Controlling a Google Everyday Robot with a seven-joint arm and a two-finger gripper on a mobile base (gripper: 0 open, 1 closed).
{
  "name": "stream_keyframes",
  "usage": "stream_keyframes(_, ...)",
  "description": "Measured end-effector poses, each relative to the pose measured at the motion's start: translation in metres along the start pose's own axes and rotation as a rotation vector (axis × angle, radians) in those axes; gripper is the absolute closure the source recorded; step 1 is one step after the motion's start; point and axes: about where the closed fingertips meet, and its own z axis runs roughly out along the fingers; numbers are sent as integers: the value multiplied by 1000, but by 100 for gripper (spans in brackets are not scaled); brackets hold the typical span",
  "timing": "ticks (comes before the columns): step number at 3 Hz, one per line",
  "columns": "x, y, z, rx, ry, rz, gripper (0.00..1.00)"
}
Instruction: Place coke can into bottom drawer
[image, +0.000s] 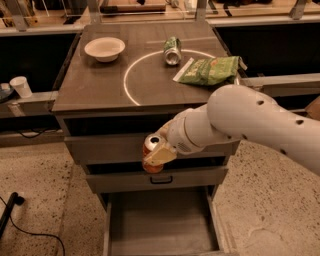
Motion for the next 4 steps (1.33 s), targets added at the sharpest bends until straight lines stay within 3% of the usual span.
stream_keyframes(1,54,36,53,-125,12,44,100)
stream_keyframes(2,126,106,130,-232,21,69,100)
stream_keyframes(3,170,126,164,-197,16,86,100)
stream_keyframes(4,165,115,167,-152,-4,89,100)
